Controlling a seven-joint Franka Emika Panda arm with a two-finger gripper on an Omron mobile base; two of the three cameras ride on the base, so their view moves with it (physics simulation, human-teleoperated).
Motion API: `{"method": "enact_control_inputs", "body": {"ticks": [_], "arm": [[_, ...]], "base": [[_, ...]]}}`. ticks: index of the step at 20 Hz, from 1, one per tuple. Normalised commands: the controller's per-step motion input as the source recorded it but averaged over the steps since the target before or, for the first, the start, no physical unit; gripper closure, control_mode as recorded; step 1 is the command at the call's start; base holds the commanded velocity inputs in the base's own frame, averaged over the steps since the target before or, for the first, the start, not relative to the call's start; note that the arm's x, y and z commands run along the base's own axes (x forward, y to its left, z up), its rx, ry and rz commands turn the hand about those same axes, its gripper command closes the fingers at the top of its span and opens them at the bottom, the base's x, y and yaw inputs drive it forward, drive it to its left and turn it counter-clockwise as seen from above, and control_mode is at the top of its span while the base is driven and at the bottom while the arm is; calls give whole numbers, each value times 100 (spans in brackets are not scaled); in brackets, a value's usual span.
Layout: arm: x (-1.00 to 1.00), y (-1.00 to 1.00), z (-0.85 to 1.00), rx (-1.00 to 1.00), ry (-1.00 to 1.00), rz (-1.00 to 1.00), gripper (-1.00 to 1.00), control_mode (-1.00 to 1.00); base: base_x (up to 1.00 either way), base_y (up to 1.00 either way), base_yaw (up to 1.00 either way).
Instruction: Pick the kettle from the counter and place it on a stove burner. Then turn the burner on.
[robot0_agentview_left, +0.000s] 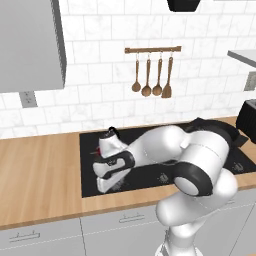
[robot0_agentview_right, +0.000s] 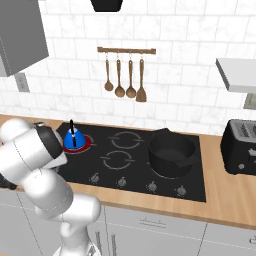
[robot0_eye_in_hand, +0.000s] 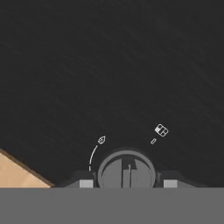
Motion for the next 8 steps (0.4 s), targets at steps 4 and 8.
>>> {"method": "enact_control_inputs", "body": {"ticks": [4, 8], "arm": [[-26, 0, 0, 4, -2, 42, 100, -100], [-20, -2, 0, 4, -1, 40, 100, -100]], "base": [[0, 0, 0], [0, 0, 0]]}}
